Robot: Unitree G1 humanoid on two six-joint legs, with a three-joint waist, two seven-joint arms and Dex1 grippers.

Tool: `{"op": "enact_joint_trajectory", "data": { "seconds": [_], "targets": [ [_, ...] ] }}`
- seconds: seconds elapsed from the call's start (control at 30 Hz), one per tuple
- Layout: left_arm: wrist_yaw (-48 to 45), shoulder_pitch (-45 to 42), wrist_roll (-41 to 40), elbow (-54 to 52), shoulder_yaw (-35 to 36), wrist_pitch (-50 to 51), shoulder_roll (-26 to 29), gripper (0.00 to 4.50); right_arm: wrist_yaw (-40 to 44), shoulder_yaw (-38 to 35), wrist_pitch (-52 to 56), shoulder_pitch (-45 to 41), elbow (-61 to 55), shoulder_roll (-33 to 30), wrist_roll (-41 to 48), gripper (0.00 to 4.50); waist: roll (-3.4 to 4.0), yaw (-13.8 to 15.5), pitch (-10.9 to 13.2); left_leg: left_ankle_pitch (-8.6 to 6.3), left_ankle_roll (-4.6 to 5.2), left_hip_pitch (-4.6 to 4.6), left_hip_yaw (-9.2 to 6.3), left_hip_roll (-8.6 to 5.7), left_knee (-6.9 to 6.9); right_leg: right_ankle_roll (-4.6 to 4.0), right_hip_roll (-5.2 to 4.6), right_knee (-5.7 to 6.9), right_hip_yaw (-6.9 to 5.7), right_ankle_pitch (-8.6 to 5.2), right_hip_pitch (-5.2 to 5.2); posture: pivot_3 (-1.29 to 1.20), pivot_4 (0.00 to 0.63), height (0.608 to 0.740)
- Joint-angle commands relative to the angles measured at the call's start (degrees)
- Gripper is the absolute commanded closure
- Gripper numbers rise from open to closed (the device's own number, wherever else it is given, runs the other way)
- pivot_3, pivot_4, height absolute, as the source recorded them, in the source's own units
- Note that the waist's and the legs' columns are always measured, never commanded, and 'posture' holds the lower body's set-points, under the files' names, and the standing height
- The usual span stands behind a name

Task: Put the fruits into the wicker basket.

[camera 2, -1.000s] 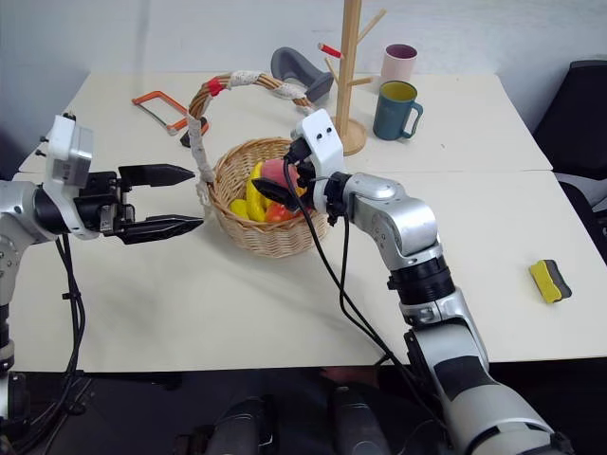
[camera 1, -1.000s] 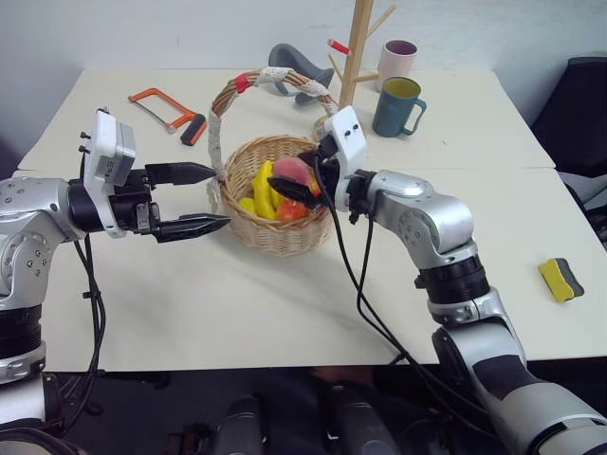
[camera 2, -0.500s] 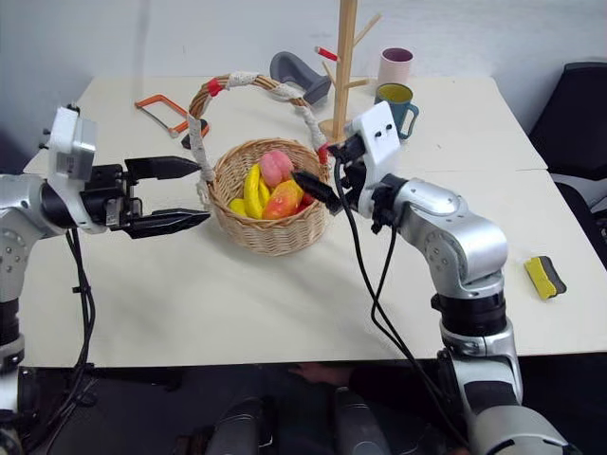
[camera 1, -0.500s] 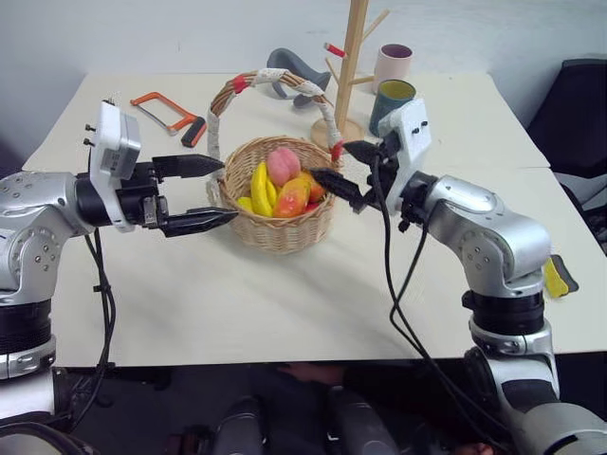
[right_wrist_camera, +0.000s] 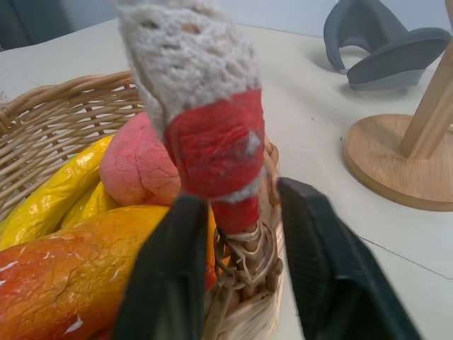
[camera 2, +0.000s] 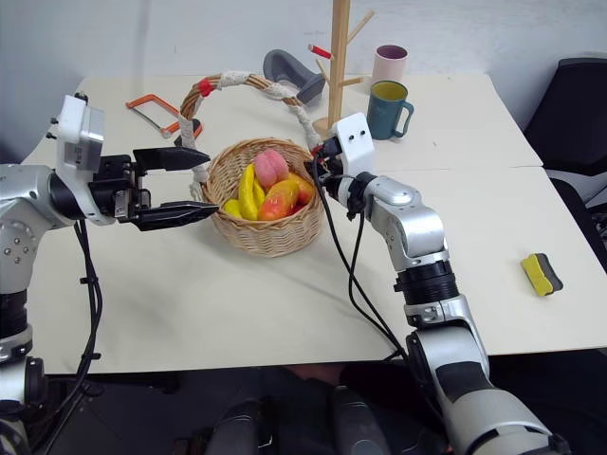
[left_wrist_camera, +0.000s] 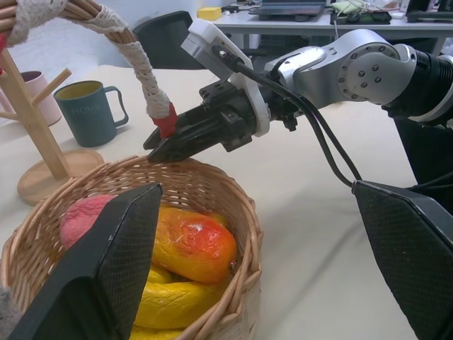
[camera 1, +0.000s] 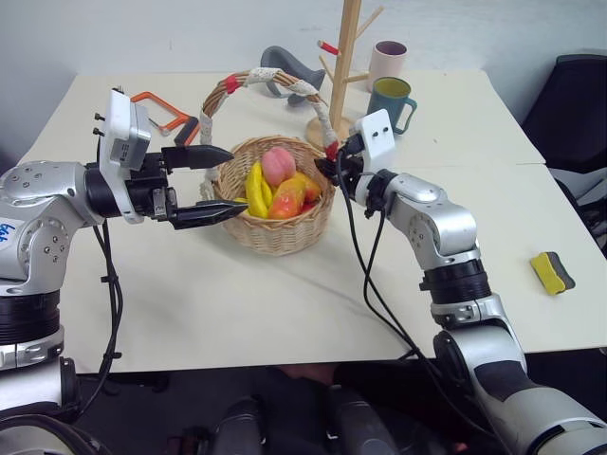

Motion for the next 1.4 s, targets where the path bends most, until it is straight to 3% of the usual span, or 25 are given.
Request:
{"op": "enact_joint_trajectory", "data": {
  "seconds": [0.03,0.17,0.43,0.63,0.77,1.0,1.2,1.33,1.4],
  "targets": [
    [0.4,-0.9,-0.4,-1.2,1.2,-0.5,0.3,0.0,0.8,-1.8,-0.6,1.3,-6.6,-1.4,0.7,4.27,0.0,0.1,0.0,0.0,-0.01,0.0,-0.02,0.0,0.0,0.0,0.0,0.0,-0.01,0.0,0.0,0.0,0.15,0.74],
    [0.2,-0.8,-1.0,-1.1,1.4,-0.5,0.1,0.0,1.5,-3.7,1.5,4.2,-12.0,-4.8,1.2,4.27,0.0,0.2,0.0,0.0,0.0,-0.02,-0.01,-0.02,0.0,0.0,-0.03,0.0,0.0,0.0,0.01,0.0,0.15,0.74],
    [-0.5,-2.9,0.5,1.2,-1.1,-2.2,-2.5,0.0,5.8,-20.2,2.0,15.8,-22.5,-22.6,5.5,4.27,0.0,1.9,0.0,-0.03,0.05,-0.02,0.0,-0.06,0.01,0.01,-0.03,-0.15,0.0,0.0,0.06,0.0,0.15,0.74],
    [-1.0,-4.7,1.9,3.6,-2.8,-3.6,-3.9,0.0,6.5,-28.4,0.9,22.1,-15.8,-29.9,5.3,4.27,0.0,1.4,0.0,0.0,0.03,0.15,0.09,0.02,0.01,0.01,0.12,-0.07,0.1,0.0,0.12,0.0,0.15,0.74],
    [-2.1,-6.7,3.2,5.8,-5.1,-5.0,-5.6,0.0,7.7,-29.5,-4.4,26.0,-9.4,-31.7,3.5,4.27,0.03,1.5,0.0,0.04,0.02,0.19,0.15,0.01,0.0,0.01,0.13,-0.04,0.15,0.0,0.12,0.0,0.15,0.74],
    [-0.9,-7.4,3.0,5.1,-6.8,-4.2,-9.7,0.0,9.5,-31.9,-3.5,32.2,-14.1,-32.3,6.6,2.06,0.04,1.7,0.0,0.05,0.01,0.19,0.15,0.0,0.09,0.03,0.12,-0.02,0.15,0.0,0.17,0.0,0.15,0.74],
    [-1.7,-7.5,3.4,6.8,-6.3,-4.9,-10.0,0.0,20.5,-44.0,3.5,46.2,-24.6,-40.8,13.2,0.01,0.1,2.0,0.0,0.05,0.0,0.19,0.08,-0.01,0.17,0.05,0.11,-0.02,0.11,-0.01,0.25,0.0,0.15,0.74],
    [-3.2,-7.1,3.7,8.3,-5.8,-5.8,-9.1,0.0,31.0,-57.8,10.0,55.8,-25.2,-47.4,17.5,0.01,0.08,2.6,0.0,0.02,0.05,0.35,0.0,-0.03,0.22,0.09,0.14,-0.16,0.08,-0.02,0.54,0.0,0.15,0.74],
    [-4.6,-7.5,3.8,10.1,-5.3,-6.5,-8.4,0.0,36.9,-64.9,14.3,60.7,-23.4,-50.4,18.8,0.01,0.03,2.5,0.0,-0.06,0.18,0.94,0.0,-0.03,0.04,0.1,0.16,-0.47,0.08,-0.02,1.24,0.0,0.15,0.74]
  ]
}}
